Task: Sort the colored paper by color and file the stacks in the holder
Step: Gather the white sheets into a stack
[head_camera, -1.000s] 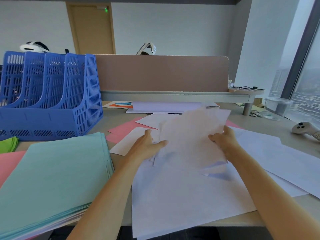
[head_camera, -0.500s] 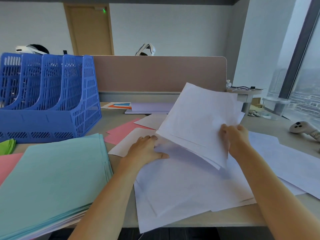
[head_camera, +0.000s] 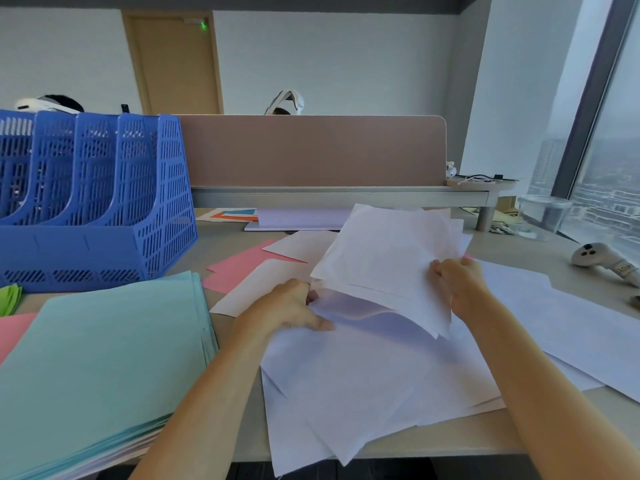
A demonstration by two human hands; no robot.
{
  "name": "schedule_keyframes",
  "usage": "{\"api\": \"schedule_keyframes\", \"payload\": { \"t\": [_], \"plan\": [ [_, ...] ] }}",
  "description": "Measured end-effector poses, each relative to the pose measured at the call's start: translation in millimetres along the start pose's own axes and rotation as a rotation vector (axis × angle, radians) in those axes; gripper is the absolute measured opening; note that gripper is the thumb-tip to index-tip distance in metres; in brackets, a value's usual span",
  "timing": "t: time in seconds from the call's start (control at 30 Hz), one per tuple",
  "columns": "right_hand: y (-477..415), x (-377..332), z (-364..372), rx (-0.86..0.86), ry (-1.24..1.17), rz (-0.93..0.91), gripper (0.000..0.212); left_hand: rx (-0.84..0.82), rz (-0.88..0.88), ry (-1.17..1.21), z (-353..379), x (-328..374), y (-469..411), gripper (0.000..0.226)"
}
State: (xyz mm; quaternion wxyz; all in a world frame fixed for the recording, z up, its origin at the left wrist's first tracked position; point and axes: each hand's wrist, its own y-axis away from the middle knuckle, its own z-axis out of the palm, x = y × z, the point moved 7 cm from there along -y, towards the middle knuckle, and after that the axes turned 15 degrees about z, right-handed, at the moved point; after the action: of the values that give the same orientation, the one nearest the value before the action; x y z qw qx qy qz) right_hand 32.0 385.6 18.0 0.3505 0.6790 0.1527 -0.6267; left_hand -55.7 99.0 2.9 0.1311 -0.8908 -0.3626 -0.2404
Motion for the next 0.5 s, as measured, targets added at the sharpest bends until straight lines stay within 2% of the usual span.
{"api": "schedule_keyframes", "payload": {
  "t": [0.1,0.2,0.37,0.5],
  "plan": [
    [0.7,-0.8,0.5,-0.006,-0.007,-0.004,0.012,0.019,0.042,-0.021,-2.8,7.8,2.0,0.046],
    [0.0,-0.5,0.1,0.001,-0.007,-0.007,0.016,0.048,0.056,-0.089,-4.7,13.3,3.1,0.046],
    [-0.2,-0.7,-0.2,0.001,-0.002,-0.006,0.012,0.011,-0.087,-0.051,-7.5,1.3,4.1,0.064],
    [0.5,-1.0,-0.7,0.001,0.001,-0.005,0.009,0.069,-0.156,0.082,-12.4,-11.1,1.2,0.046]
  ]
}}
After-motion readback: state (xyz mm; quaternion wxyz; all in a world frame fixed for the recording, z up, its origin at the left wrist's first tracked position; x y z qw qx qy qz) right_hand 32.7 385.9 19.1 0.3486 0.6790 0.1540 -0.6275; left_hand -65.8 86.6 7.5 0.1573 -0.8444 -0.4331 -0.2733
